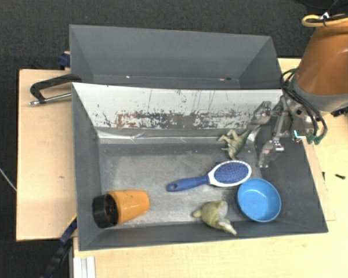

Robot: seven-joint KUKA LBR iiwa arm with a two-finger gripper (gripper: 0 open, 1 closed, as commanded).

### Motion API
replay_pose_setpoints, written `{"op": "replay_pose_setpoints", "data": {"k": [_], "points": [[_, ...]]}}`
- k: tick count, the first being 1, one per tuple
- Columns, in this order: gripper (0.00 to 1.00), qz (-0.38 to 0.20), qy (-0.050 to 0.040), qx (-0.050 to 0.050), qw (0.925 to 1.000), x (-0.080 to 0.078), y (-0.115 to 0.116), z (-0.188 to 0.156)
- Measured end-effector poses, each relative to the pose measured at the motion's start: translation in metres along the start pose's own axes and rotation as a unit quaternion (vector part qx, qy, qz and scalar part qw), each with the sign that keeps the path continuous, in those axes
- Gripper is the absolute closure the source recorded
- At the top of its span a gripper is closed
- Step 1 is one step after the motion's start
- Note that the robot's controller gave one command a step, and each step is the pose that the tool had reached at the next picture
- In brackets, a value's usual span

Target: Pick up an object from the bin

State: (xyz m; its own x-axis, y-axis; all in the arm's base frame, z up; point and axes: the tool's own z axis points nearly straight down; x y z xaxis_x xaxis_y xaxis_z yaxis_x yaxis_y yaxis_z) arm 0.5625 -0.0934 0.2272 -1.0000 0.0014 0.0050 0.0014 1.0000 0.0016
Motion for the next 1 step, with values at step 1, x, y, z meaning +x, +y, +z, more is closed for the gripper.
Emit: {"op": "replay_pose_setpoints", "data": {"k": [1], "points": [[0.0, -0.1, -0.0008, -0.001, 0.9949, 0.0417, 0.0489, 0.1474]]}}
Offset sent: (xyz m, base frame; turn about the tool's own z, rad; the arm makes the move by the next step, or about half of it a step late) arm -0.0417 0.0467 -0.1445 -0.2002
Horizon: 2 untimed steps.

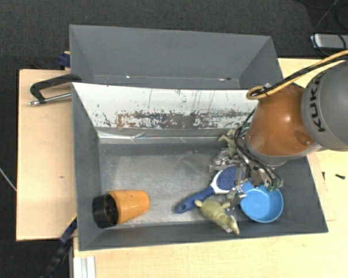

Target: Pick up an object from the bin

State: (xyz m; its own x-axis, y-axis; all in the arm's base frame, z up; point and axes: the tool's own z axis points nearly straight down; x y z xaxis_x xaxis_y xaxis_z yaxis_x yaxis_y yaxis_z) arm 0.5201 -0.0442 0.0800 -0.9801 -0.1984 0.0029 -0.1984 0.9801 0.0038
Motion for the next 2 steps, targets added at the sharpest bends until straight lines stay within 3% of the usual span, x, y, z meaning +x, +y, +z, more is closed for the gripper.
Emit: {"op": "replay_pose_setpoints", "data": {"k": [1, 2], "points": [[1.0, 0.0, -0.0038, 0.002, 1.0, -0.002, -0.002, -0.004], [1.0, 0.013, -0.0083, 0.003, 0.9999, -0.011, 0.011, -0.139]]}}
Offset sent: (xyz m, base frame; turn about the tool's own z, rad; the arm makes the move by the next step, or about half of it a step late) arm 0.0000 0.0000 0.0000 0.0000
